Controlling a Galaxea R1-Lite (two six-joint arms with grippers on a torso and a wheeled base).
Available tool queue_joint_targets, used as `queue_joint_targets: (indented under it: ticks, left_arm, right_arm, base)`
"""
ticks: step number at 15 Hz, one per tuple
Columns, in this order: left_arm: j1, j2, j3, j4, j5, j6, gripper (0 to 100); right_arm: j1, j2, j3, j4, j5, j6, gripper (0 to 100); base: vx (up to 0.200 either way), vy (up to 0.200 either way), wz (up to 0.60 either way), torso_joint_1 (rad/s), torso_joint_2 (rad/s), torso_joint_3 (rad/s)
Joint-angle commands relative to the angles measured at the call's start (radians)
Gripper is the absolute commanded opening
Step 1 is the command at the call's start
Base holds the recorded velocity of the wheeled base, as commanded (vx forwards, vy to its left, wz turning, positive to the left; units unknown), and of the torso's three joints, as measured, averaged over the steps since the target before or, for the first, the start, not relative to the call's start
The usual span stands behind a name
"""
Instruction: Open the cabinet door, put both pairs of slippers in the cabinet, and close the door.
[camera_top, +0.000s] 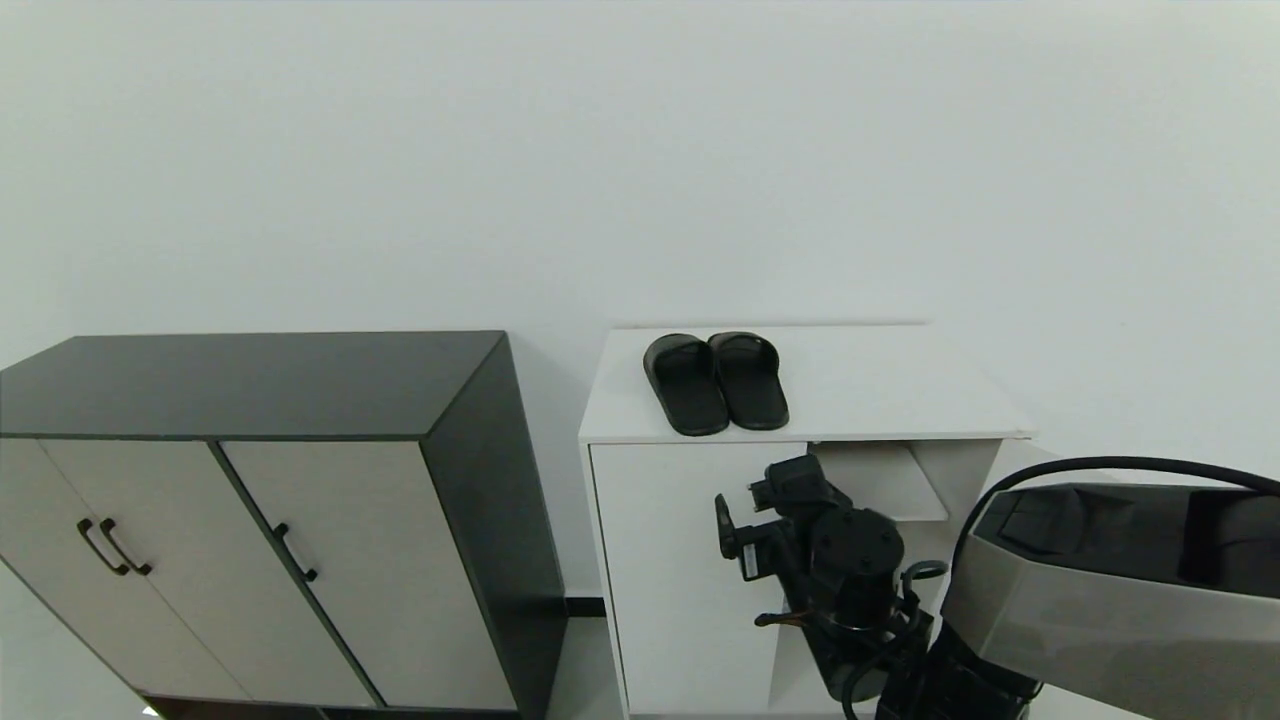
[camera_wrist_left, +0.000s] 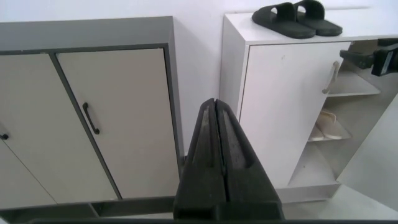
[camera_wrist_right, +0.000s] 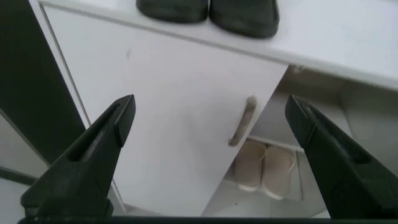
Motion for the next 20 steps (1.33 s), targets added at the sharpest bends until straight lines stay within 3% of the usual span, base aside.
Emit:
queue_joint_targets:
  ticks: [1, 3, 4, 8, 11, 20]
  left_arm:
    - [0.000, 0.000, 0.000, -0.001, 0.000, 0.000, 0]
    - [0.000, 0.000, 0.000, -0.001, 0.000, 0.000, 0]
    - [0.000, 0.000, 0.000, -0.001, 0.000, 0.000, 0]
    - [0.000, 0.000, 0.000, -0.001, 0.000, 0.001, 0]
    - [0.000, 0.000, 0.000, -0.001, 0.000, 0.000, 0]
    - [0.000, 0.000, 0.000, -0.001, 0.002, 0.000, 0]
  right_arm:
    - [-0.013, 0.019, 0.013, -0.041, 0.008, -0.044, 100]
    - [-0.004, -0.022, 0.011, -0.004, 0.008, -0.069, 100]
    - [0.002, -0.059, 0.006, 0.079, 0.010, -0.044, 100]
    - [0.054, -0.217, -0.084, 0.466, 0.008, 0.175, 100]
    - [0.054, -0.251, -0.161, 0.610, 0.001, 0.270, 100]
    - [0.050, -0.176, -0.198, 0.604, -0.045, 0.275, 100]
  base:
    - [0.000, 0.000, 0.00, 0.000, 0.00, 0.000]
    - [0.000, 0.000, 0.00, 0.000, 0.00, 0.000]
    - [0.000, 0.000, 0.00, 0.000, 0.00, 0.000]
    - [0.000, 0.000, 0.00, 0.000, 0.00, 0.000]
    - [0.000, 0.000, 0.00, 0.000, 0.00, 0.000]
    - [0.000, 0.000, 0.00, 0.000, 0.00, 0.000]
